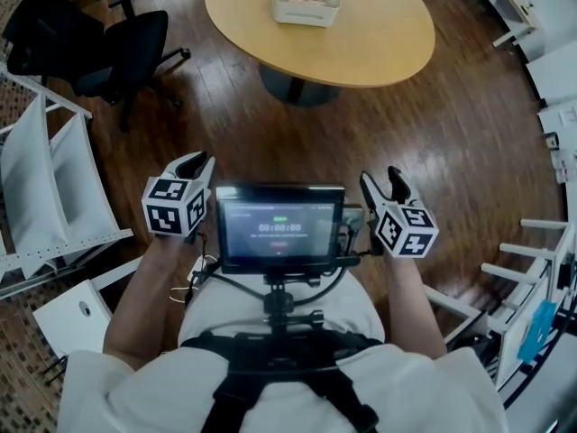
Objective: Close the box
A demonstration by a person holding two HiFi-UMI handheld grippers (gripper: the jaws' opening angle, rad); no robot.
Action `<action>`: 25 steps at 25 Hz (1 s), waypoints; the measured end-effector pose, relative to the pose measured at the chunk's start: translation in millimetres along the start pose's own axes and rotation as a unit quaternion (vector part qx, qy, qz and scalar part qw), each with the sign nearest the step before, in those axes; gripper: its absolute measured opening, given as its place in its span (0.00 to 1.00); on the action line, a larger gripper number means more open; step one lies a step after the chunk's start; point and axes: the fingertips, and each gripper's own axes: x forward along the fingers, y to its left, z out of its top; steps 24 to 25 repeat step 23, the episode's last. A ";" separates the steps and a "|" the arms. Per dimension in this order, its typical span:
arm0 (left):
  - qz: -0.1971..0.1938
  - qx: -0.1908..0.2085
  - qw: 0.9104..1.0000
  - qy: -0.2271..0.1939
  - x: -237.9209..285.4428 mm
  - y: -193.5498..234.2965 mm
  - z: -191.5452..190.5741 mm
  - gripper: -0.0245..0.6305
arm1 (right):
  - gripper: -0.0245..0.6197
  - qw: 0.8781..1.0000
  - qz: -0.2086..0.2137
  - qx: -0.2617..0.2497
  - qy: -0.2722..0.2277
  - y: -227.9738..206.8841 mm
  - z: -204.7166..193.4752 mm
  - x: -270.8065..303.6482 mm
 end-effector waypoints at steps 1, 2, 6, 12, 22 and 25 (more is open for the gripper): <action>0.001 0.000 1.000 0.001 -1.3 -7.2 -0.3 0.13 | 0.49 1.000 0.001 -0.002 0.000 -3.6 -1.4 -4.3; 0.002 0.000 1.000 0.001 -2.8 -16.8 -0.5 0.13 | 0.49 1.000 0.001 -0.003 0.001 -9.3 -2.9 -10.2; 0.004 0.003 1.000 0.007 -4.2 -44.1 -2.4 0.13 | 0.49 1.000 0.004 -0.007 0.002 -28.8 -7.9 -24.7; 0.008 0.006 1.000 0.011 0.6 -64.2 -2.4 0.13 | 0.49 1.000 0.013 -0.004 0.010 -45.9 -21.2 -31.1; 0.029 -0.011 0.999 -0.005 6.3 -81.1 -6.4 0.13 | 0.49 0.999 0.035 -0.033 0.018 -63.7 -29.1 -25.6; 0.032 -0.011 0.999 -0.006 6.3 -82.1 -7.9 0.13 | 0.49 0.998 0.037 -0.036 0.019 -63.7 -30.9 -25.7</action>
